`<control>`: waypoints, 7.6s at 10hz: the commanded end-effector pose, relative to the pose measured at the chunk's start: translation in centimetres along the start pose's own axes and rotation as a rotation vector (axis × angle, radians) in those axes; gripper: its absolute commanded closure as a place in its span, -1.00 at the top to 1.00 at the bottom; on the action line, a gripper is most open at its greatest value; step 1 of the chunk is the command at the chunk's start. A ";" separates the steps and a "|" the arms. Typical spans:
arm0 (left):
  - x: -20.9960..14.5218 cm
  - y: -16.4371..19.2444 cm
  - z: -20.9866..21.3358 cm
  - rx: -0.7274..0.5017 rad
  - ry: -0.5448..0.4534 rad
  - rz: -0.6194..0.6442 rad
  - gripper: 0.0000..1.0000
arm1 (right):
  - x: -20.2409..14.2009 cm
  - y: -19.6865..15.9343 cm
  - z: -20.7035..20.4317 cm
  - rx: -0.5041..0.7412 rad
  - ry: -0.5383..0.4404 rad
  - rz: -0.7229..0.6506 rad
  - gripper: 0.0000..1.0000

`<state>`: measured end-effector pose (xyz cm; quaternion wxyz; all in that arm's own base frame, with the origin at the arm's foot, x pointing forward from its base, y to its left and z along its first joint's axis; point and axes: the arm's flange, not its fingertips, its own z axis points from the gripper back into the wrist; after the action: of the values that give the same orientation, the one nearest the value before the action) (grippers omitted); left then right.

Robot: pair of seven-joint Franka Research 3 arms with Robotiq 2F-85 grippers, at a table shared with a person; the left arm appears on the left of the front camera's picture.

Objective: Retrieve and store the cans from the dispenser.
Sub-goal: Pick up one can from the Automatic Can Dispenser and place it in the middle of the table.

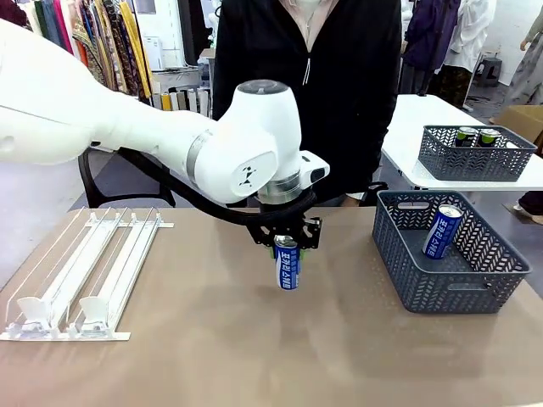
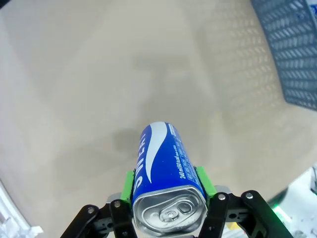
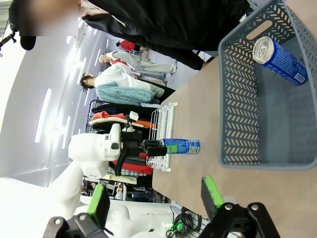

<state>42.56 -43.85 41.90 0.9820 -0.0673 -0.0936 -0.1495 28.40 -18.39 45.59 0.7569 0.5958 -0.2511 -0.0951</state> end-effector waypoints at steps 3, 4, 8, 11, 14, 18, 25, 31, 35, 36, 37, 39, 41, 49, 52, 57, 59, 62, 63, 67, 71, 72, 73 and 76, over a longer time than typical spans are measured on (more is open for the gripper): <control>1.4 1.7 -2.8 0.101 0.005 0.057 -1.00 | 0.4 0.3 -0.1 0.026 -0.016 0.011 1.00; 1.6 2.0 -3.3 0.106 0.013 0.066 -1.00 | 0.4 0.3 -0.1 0.026 -0.016 0.011 1.00; 1.2 2.7 -2.6 0.043 0.035 0.066 1.00 | 0.4 0.3 -0.1 0.026 -0.016 0.011 1.00; -0.1 4.3 3.0 -0.056 -0.051 0.083 1.00 | 0.4 0.3 -0.1 0.026 -0.016 0.011 1.00; -5.6 8.8 11.7 -0.255 -0.096 0.111 1.00 | 0.4 0.3 -0.1 0.026 -0.016 0.011 1.00; -9.7 26.1 18.0 -0.711 -0.035 0.239 1.00 | 0.4 0.3 -0.1 0.026 -0.016 0.011 1.00; -21.1 45.5 15.5 -1.237 -0.144 0.323 1.00 | 0.4 0.3 -0.1 0.026 -0.016 0.011 1.00; -19.6 44.3 17.5 -1.210 -0.175 0.326 1.00 | 0.4 0.3 -0.1 0.026 -0.016 0.011 1.00; -19.6 44.3 17.5 -1.210 -0.175 0.326 1.00 | 0.4 0.3 -0.1 0.026 -0.016 0.011 1.00; -19.6 44.3 17.5 -1.210 -0.175 0.326 1.00 | 0.4 0.3 -0.1 0.026 -0.016 0.011 1.00; -19.6 44.3 17.5 -1.210 -0.175 0.326 1.00 | 0.4 0.3 -0.1 0.026 -0.016 0.011 1.00; -19.6 44.3 17.5 -1.210 -0.175 0.326 1.00 | 0.4 0.3 -0.1 0.026 -0.016 0.011 1.00; -19.6 44.3 17.5 -1.210 -0.175 0.326 1.00 | 0.4 0.3 -0.1 0.026 -0.016 0.011 1.00; -19.6 44.3 17.5 -1.210 -0.175 0.326 1.00 | 0.4 0.3 -0.1 0.026 -0.016 0.011 1.00; -19.6 44.3 17.5 -1.210 -0.175 0.326 1.00 | 0.4 0.3 -0.1 0.026 -0.016 0.011 1.00; -19.6 44.3 17.5 -1.210 -0.175 0.326 1.00 | 0.4 0.3 -0.1 0.026 -0.016 0.011 1.00; -19.6 44.3 17.5 -1.210 -0.175 0.326 1.00 | 0.4 0.3 -0.1 0.026 -0.016 0.011 1.00; -19.6 44.3 17.5 -1.210 -0.175 0.326 1.00 | 0.4 0.3 -0.1 0.026 -0.016 0.011 1.00; -19.6 44.3 17.5 -1.210 -0.175 0.326 1.00 | 0.4 0.3 -0.1 0.026 -0.016 0.011 1.00; -19.6 44.3 17.5 -1.210 -0.175 0.326 1.00 | 0.4 0.3 -0.1 0.026 -0.016 0.011 1.00; -19.6 44.3 17.5 -1.210 -0.175 0.326 1.00 | 0.4 0.3 -0.1 0.026 -0.016 0.011 1.00; -19.6 44.3 17.5 -1.210 -0.175 0.326 1.00 | 0.4 0.3 -0.1 0.026 -0.016 0.011 1.00; -19.6 44.3 17.5 -1.210 -0.175 0.326 1.00 | 0.4 0.3 -0.1 0.026 -0.016 0.011 1.00; -19.6 44.3 17.5 -1.210 -0.175 0.326 1.00 | 0.4 0.3 -0.1 0.026 -0.016 0.011 1.00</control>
<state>34.89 6.47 50.03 0.7742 -0.6299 -0.0574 -0.0211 28.39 -18.40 45.58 0.7569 0.5959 -0.2510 -0.0953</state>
